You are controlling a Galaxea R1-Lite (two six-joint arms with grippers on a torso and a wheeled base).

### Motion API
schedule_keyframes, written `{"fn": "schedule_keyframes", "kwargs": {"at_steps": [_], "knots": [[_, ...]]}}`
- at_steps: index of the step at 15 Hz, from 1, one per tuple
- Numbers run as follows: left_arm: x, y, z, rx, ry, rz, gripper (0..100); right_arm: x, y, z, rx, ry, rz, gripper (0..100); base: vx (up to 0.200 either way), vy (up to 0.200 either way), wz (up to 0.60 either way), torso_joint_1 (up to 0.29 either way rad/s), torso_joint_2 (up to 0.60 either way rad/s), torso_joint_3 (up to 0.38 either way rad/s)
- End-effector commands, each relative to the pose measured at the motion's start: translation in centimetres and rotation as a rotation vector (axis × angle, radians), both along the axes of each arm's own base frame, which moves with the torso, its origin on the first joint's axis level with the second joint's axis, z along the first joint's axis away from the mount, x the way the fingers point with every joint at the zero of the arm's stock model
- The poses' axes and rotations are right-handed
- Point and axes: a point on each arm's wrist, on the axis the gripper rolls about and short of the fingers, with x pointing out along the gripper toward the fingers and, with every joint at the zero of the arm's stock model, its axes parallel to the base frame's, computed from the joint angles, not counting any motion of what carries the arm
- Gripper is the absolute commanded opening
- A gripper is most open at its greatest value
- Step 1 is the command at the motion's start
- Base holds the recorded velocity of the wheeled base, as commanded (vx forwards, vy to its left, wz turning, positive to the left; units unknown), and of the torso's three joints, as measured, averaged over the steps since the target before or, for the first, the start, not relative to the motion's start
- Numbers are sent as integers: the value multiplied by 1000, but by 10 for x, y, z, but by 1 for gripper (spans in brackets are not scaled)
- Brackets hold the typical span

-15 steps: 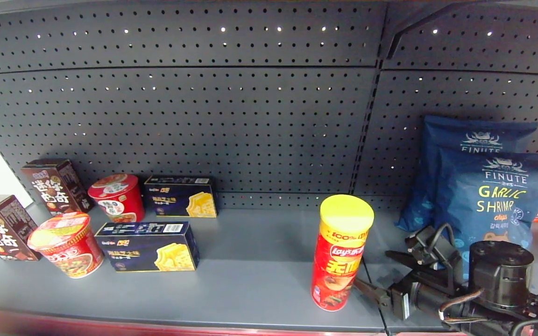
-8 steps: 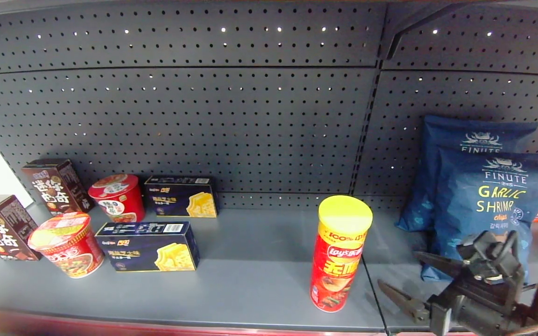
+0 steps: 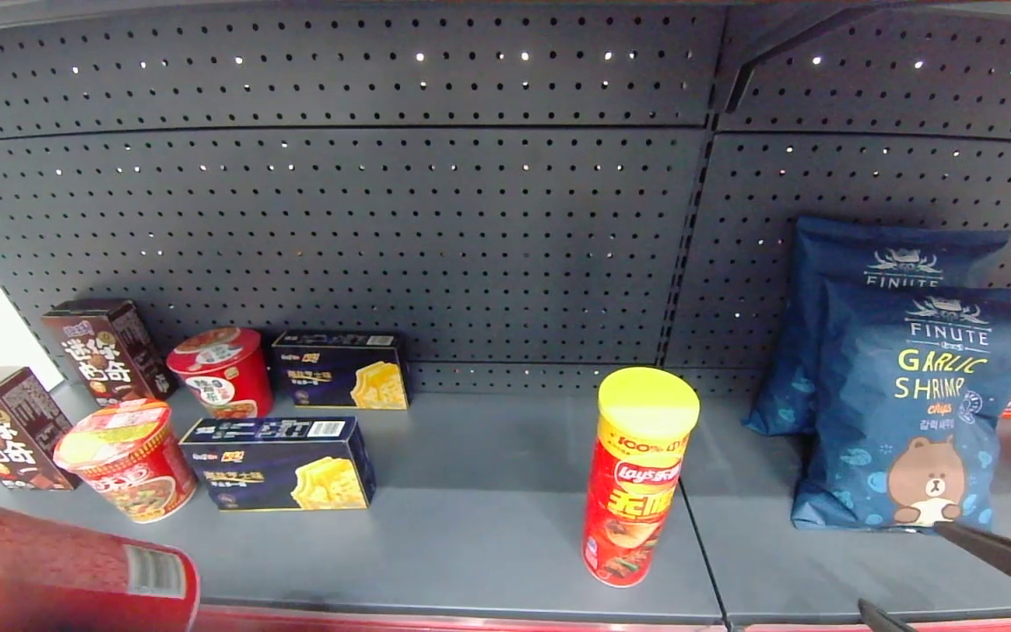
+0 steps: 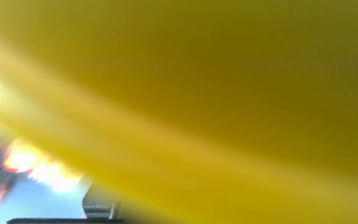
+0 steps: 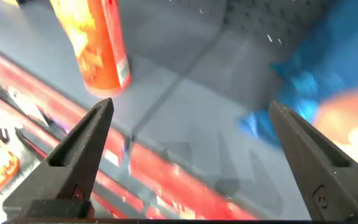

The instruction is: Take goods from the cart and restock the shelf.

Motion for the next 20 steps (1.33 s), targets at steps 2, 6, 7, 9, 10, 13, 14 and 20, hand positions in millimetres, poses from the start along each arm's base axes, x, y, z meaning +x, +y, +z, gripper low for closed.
{"fn": "schedule_keyframes", "kwargs": {"at_steps": [2, 6, 7, 9, 10, 13, 14, 20], "knots": [[62, -15, 3, 9, 148, -186, 0, -52, -29, -12, 27, -78, -56, 100, 0, 0, 0, 0, 0, 0], [131, -46, 12, 21, 137, -263, 0, -83, -44, -44, 15, -47, -140, 100, 0, 0, 0, 0, 0, 0], [147, -55, 15, 26, 153, -277, 0, -87, -45, -44, 20, -58, -184, 100, 0, 0, 0, 0, 0, 0], [179, -74, 16, 34, 187, -304, 0, -90, -44, -44, 34, -79, -253, 100, 0, 0, 0, 0, 0, 0], [200, -87, 14, 41, 212, -326, 0, -90, -44, -44, 38, -84, -271, 100, 0, 0, 0, 0, 0, 0], [230, -105, 6, 56, 242, -356, 0, -90, -45, -44, 35, -85, -282, 100, 0, 0, 0, 0, 0, 0], [239, -112, 2, 61, 251, -362, 0, -90, -45, -44, 37, -88, -294, 100, 0, 0, 0, 0, 0, 0], [295, -139, -37, 87, 220, -382, 0, -90, -45, -44, 41, -87, -310, 100, 0, 0, 0, 0, 0, 0]]}}
